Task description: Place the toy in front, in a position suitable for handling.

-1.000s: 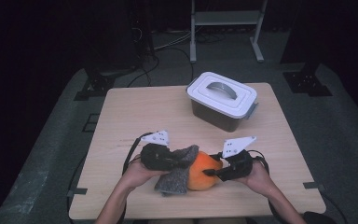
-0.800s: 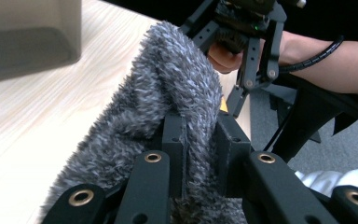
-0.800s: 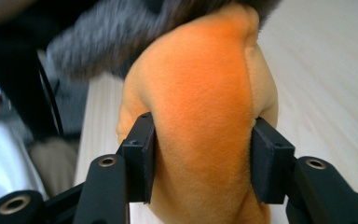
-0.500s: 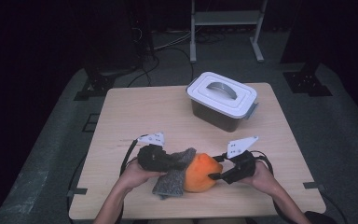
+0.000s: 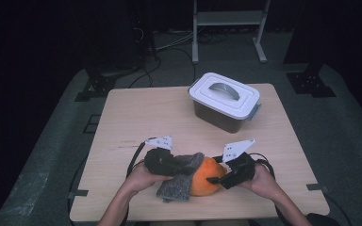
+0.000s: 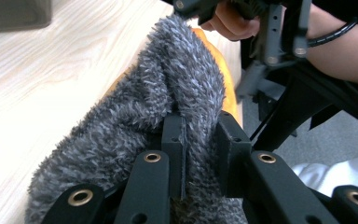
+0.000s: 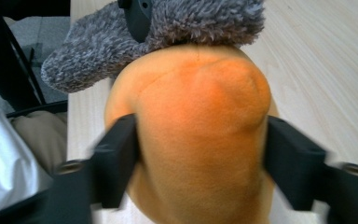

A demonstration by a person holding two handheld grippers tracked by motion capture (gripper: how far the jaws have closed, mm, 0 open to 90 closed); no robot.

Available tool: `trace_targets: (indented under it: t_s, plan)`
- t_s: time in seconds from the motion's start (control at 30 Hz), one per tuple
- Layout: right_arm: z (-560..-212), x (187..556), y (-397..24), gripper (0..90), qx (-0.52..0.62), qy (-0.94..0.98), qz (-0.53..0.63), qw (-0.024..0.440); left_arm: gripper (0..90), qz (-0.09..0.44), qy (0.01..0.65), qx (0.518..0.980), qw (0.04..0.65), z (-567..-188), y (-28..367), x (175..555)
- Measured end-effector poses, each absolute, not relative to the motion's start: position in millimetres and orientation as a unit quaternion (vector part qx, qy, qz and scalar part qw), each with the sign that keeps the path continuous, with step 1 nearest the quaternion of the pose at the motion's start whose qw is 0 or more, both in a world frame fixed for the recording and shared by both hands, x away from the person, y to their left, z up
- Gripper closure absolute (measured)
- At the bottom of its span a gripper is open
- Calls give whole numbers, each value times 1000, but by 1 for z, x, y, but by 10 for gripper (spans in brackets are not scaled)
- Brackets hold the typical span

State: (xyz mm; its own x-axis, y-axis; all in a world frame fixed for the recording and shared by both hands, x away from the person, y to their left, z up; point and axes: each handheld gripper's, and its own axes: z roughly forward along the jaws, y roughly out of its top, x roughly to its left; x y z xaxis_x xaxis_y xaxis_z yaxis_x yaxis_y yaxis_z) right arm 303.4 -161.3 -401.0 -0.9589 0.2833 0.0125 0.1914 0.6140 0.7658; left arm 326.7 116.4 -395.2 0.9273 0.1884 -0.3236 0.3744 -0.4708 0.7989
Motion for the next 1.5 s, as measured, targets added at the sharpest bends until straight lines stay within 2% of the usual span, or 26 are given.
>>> trace_targets:
  t_s: [0.03, 0.1, 0.27, 0.43, 0.63, 0.73, 0.87, 1.03, 1.17, 1.2, 1.3, 1.37, 1.5]
  plan:
    - [-400, 304, -162, 458, 127, 893, 429, 53, 762, -95, 165, 852, 488, -394, 119, 327]
    - [-398, 305, -163, 513, 121, 885, 448, 45, 762, -93, 166, 850, 491, -390, 123, 327]
    - [-397, 310, -158, 512, 117, 867, 483, 31, 762, -76, 160, 844, 506, -377, 132, 326]
    - [-410, 316, -155, 498, 107, 873, 475, 26, 762, -82, 174, 848, 494, -389, 133, 330]
    - [-416, 322, -179, 444, 128, 877, 463, 0, 759, -84, 198, 851, 480, -401, 141, 335]
    - [-419, 324, -188, 361, 151, 876, 457, -21, 760, -100, 195, 847, 485, -406, 139, 336]
    - [-412, 317, -184, 246, 154, 887, 435, -4, 759, -100, 187, 850, 481, -404, 135, 334]
    - [-397, 309, -173, 217, 147, 898, 415, 24, 759, -102, 181, 852, 481, -403, 130, 331]
    - [-398, 307, -156, 186, 131, 912, 387, 42, 760, -109, 177, 853, 479, -406, 126, 330]
    - [-399, 307, -151, 191, 132, 914, 381, 44, 760, -109, 178, 853, 478, -407, 125, 329]
    - [-399, 308, -146, 357, 125, 916, 377, 52, 760, -104, 182, 853, 478, -406, 128, 329]
    - [-397, 309, -148, 429, 117, 909, 396, 48, 760, -98, 180, 853, 480, -401, 132, 329]
    - [-396, 309, -147, 450, 108, 895, 430, 43, 760, -83, 167, 849, 494, -387, 135, 327]
